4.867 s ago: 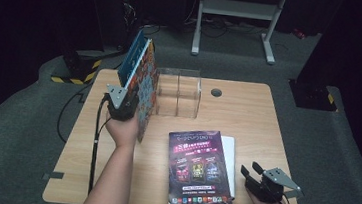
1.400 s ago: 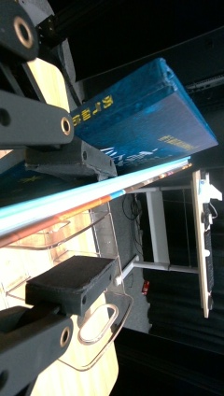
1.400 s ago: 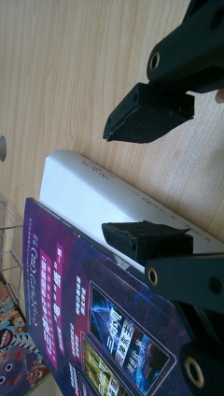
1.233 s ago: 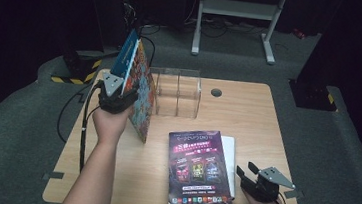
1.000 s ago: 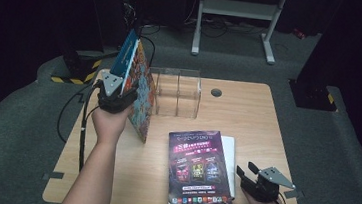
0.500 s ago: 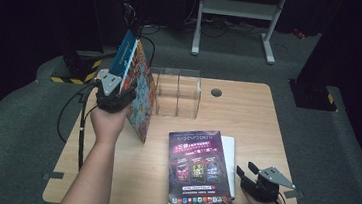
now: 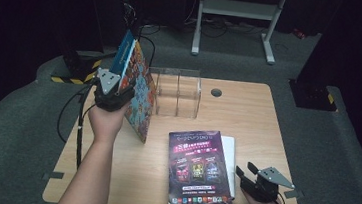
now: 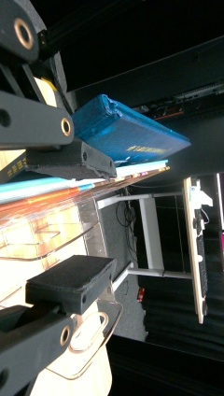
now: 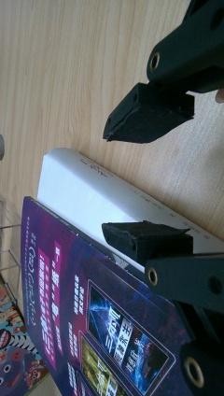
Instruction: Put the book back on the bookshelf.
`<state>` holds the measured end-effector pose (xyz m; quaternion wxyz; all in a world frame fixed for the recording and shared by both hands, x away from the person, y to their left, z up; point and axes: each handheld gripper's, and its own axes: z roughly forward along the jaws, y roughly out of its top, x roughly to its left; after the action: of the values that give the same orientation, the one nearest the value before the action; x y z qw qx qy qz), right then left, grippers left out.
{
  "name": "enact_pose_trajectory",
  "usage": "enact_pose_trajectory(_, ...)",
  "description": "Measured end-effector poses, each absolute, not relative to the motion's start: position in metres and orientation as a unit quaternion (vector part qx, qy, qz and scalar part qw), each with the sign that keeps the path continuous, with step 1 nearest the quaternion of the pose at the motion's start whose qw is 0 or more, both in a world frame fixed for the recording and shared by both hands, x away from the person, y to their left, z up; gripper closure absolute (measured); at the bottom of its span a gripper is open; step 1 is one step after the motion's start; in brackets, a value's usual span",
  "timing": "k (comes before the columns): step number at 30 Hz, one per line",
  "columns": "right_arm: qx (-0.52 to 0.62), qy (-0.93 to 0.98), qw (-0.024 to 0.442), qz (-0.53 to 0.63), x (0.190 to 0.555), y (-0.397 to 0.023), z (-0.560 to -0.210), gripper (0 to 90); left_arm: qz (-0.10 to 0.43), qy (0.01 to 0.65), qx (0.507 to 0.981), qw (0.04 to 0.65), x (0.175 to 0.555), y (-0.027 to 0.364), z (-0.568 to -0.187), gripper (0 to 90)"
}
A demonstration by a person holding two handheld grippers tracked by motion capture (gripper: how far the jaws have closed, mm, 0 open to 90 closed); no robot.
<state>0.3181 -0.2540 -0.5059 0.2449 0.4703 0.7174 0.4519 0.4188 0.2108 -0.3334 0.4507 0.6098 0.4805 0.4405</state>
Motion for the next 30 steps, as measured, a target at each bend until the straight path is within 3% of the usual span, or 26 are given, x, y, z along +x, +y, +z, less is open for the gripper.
enact_pose_trajectory(13,0.469,0.718,0.247,0.451,0.318,-0.255,-0.505,48.3,0.445,0.475,0.607,0.456,0.416,0.213,-0.333,52.7)
enact_pose_trajectory(30,0.467,0.72,0.247,0.449,0.318,-0.253,-0.506,48.3,0.413,0.483,0.602,0.483,0.403,0.212,-0.333,46.7)
